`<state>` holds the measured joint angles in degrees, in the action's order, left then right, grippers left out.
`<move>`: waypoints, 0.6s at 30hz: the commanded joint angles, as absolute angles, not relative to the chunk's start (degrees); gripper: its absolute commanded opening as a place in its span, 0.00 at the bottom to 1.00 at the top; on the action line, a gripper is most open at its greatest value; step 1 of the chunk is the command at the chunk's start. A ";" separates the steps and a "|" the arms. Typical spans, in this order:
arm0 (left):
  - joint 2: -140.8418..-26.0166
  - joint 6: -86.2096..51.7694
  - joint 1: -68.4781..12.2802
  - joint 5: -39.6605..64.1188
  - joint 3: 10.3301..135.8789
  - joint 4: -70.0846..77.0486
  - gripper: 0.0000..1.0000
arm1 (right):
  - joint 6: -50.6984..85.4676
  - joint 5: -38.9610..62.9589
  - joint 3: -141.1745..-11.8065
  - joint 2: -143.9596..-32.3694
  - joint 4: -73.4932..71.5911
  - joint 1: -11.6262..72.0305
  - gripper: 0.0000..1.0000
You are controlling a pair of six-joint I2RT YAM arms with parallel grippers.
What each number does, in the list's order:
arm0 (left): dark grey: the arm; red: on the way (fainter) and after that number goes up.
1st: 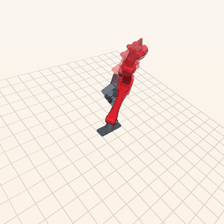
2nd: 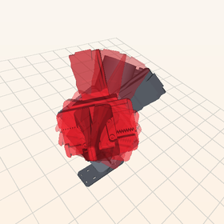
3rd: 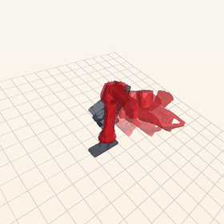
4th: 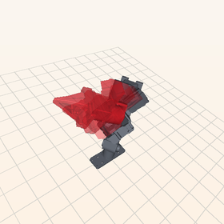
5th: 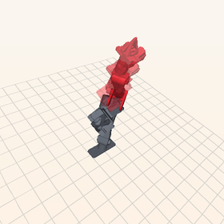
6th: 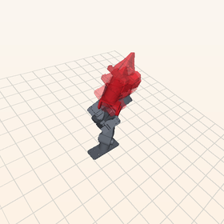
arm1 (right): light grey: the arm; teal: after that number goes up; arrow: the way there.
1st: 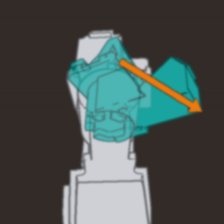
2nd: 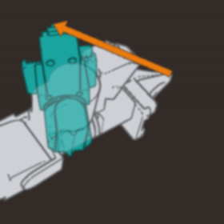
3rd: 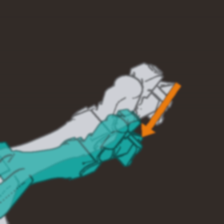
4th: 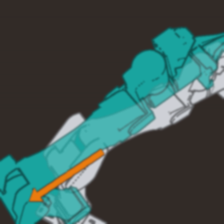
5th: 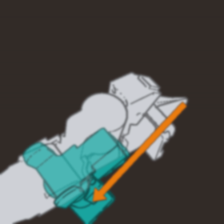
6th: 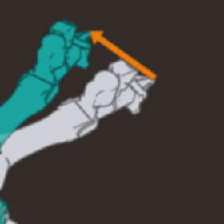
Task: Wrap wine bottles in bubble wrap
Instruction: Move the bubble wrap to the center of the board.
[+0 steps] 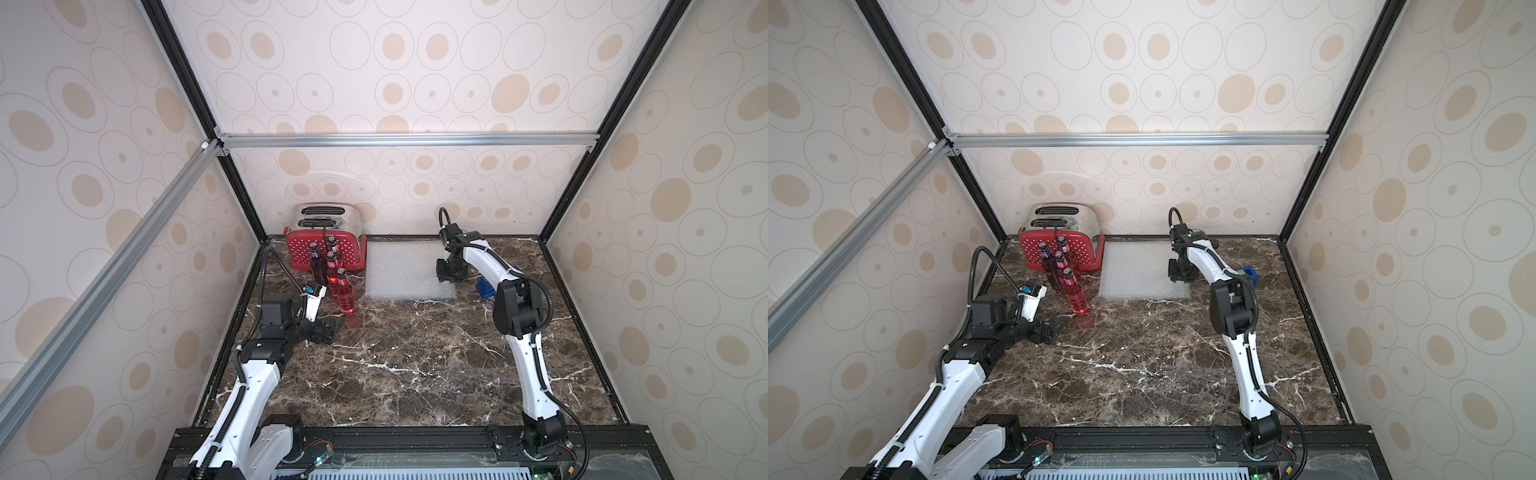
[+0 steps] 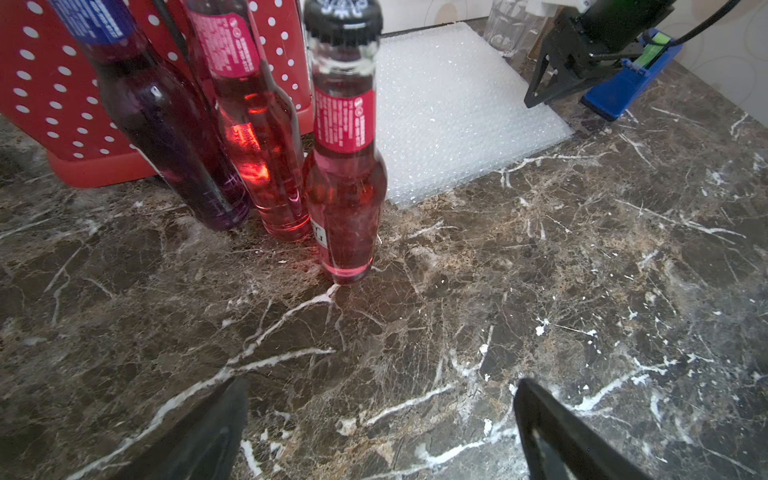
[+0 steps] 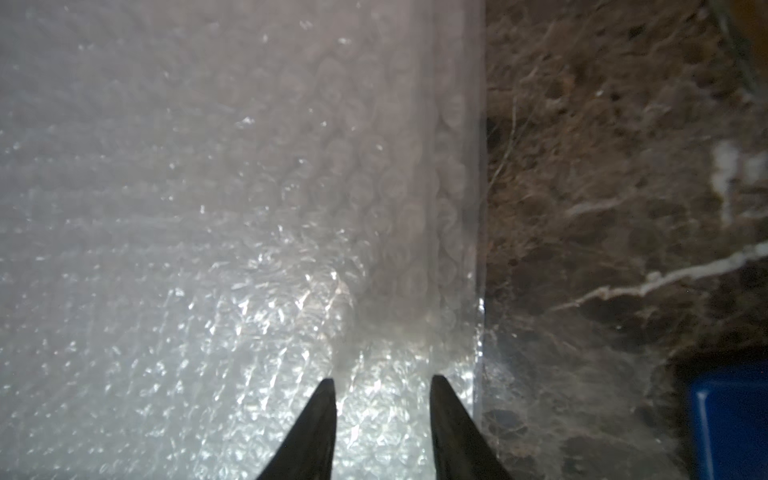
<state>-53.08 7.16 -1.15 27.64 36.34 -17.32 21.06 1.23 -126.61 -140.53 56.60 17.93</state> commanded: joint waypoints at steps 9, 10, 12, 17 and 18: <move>-52.18 8.06 -1.56 28.93 36.29 -17.20 0.99 | 20.37 -0.78 -123.10 -140.21 57.15 17.78 0.44; -52.22 8.17 -1.58 28.85 36.42 -17.40 0.99 | 20.39 -0.26 -123.08 -140.23 57.30 17.78 0.44; -52.32 8.14 -1.58 28.27 36.56 -17.28 0.99 | 20.31 0.18 -122.65 -139.99 56.85 17.82 0.41; -52.11 8.26 -1.58 28.78 36.47 -17.48 0.99 | 20.04 -0.46 -123.56 -139.45 58.04 17.76 0.32; -52.24 8.27 -1.58 28.45 36.56 -17.53 0.99 | 20.04 -0.35 -123.41 -138.94 58.01 17.78 0.31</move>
